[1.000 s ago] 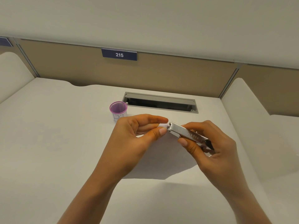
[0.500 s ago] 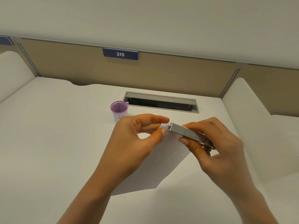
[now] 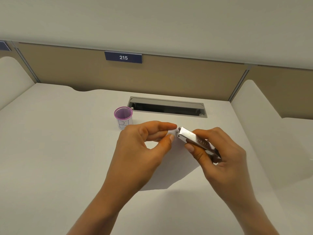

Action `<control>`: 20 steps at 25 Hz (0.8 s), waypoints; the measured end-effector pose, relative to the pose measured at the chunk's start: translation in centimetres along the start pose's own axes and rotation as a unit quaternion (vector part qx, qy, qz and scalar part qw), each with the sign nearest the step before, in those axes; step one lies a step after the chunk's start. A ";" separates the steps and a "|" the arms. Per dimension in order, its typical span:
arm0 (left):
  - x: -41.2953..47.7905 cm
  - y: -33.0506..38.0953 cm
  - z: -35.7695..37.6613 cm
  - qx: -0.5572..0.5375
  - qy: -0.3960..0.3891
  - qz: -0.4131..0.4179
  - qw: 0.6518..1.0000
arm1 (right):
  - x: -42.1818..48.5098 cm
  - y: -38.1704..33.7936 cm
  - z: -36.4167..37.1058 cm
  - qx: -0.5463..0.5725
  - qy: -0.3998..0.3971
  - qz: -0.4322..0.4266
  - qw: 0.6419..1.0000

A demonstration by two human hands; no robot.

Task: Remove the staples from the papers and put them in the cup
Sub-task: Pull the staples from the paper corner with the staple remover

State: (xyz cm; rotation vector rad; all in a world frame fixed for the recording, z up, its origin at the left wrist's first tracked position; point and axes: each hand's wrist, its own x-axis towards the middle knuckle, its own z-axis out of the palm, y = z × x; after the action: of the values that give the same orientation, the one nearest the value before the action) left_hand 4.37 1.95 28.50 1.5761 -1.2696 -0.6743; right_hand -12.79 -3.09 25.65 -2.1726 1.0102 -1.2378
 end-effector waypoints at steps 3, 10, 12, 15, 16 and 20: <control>0.0 0.0 0.0 -0.010 -0.001 -0.003 1.000 | -0.2 -0.1 0.3 0.024 0.012 0.023 0.999; -0.1 -0.2 0.3 -0.062 -0.011 -0.022 0.998 | -0.2 -0.7 0.6 0.108 -0.009 0.112 0.988; -0.3 -0.2 0.4 -0.101 -0.008 -0.040 0.994 | -0.3 -0.9 0.6 0.148 -0.022 0.136 0.979; -0.2 -0.2 -0.1 -0.139 -0.006 -0.060 0.988 | -0.4 -1.0 0.5 0.222 -0.030 0.181 0.957; -0.2 -0.3 -0.2 -0.147 -0.010 -0.064 0.987 | -0.4 -1.0 0.4 0.240 -0.027 0.193 0.951; -0.2 -0.2 -0.5 -0.176 -0.011 -0.056 0.983 | -0.3 -1.1 0.0 0.194 -0.008 0.162 0.967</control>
State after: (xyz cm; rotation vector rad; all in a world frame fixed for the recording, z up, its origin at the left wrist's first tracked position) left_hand 4.78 2.30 28.51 1.3550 -1.0161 -0.9356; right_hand -12.43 -2.16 26.28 -1.6426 0.9723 -1.1464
